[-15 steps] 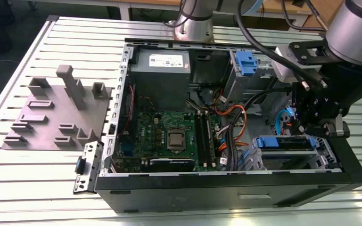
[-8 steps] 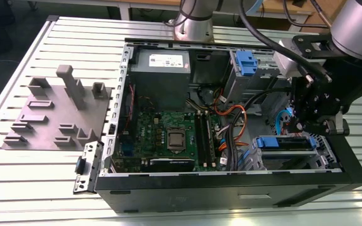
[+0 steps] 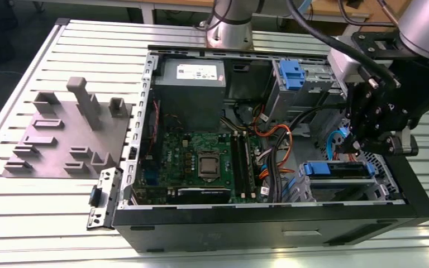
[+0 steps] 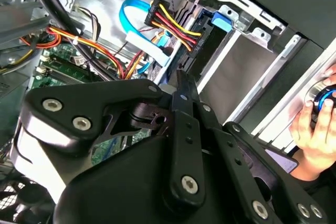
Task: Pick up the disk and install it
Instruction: 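Insert the second disk wire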
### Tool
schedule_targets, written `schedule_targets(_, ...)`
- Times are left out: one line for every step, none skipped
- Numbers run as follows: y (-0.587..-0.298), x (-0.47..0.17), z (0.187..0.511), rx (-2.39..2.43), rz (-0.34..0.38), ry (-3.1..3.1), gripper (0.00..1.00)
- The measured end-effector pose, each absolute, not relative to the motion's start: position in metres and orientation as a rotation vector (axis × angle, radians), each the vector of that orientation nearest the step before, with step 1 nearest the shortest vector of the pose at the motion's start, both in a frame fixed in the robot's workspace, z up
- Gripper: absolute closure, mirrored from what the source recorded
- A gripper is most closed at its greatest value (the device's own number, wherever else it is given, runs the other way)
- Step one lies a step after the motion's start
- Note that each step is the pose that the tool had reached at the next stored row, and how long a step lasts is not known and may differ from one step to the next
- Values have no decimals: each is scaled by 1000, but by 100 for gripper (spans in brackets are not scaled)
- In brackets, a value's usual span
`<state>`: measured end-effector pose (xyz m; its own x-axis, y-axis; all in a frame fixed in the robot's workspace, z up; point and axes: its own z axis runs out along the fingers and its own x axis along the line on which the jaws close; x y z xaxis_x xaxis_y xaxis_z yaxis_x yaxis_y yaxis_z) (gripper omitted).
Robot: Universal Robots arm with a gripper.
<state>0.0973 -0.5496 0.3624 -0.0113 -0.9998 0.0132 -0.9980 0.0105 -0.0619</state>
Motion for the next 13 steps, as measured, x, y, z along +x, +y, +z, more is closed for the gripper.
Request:
schedule_targets(-549, 97, 364, -2185, -83, 2208, 89)
schedule_targets(-548, 97, 365, -2185, -82, 2208, 89)
schedule_targets(-547, 97, 366, -2185, -82, 2209, 89)
schedule_targets(-547, 97, 367, -2185, -81, 2209, 89)
schedule_targets(-546, 97, 368, -2186, -80, 2209, 89)
schedule_targets(-544, 97, 369, -2186, -80, 2210, 89)
schedule_targets(-543, 97, 370, -2187, -79, 2210, 89)
schedule_targets(-542, 97, 370, -2187, -78, 2211, 89)
schedule_targets(-541, 97, 370, -2188, -76, 2212, 89)
schedule_targets(-539, 97, 370, -2188, -75, 2212, 89)
schedule_targets(-538, 97, 370, -2189, -73, 2213, 89)
schedule_targets(-536, 98, 370, -2190, -71, 2214, 89)
schedule_targets(-535, 98, 370, -2192, -68, 2215, 89)
